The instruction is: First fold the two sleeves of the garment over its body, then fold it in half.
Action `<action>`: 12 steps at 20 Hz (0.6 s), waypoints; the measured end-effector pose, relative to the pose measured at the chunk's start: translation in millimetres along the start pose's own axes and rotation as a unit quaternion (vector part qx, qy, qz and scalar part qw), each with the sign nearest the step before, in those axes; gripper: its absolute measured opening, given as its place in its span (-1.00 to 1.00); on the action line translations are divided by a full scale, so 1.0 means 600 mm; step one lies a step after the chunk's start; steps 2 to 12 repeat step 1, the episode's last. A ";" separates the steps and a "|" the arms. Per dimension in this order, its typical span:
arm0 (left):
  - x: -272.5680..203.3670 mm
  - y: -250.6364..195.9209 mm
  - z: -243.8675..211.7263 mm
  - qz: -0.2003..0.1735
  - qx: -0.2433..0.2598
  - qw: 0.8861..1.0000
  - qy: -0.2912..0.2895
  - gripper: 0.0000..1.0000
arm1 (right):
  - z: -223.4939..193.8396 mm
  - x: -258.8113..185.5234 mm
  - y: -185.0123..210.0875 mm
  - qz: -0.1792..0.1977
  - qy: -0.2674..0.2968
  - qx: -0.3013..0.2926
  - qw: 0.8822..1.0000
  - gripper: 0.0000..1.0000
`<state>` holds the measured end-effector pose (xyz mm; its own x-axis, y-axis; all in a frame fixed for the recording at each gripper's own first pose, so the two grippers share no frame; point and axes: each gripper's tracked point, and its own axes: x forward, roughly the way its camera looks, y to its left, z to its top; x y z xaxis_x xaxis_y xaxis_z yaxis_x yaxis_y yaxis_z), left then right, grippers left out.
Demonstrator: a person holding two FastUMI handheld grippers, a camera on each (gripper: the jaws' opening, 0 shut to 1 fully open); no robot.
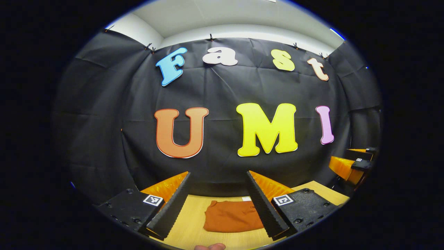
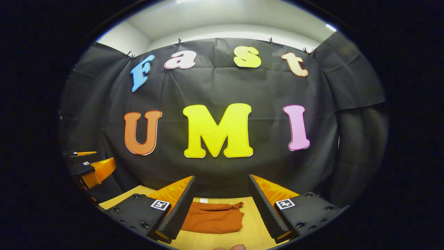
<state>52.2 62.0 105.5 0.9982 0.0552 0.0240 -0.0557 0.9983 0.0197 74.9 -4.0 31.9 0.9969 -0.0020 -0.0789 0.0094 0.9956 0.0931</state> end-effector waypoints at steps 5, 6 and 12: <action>0.000 0.002 0.000 0.004 -0.002 1.000 -0.001 0.99 | -0.007 0.001 -0.001 0.000 0.006 0.005 1.000 0.88; 0.000 0.002 0.000 0.004 -0.002 1.000 -0.001 0.99 | -0.007 0.001 -0.001 0.000 0.006 0.005 1.000 0.88; 0.000 0.002 0.000 0.004 -0.002 1.000 -0.001 0.99 | -0.007 0.001 -0.001 0.000 0.006 0.005 1.000 0.88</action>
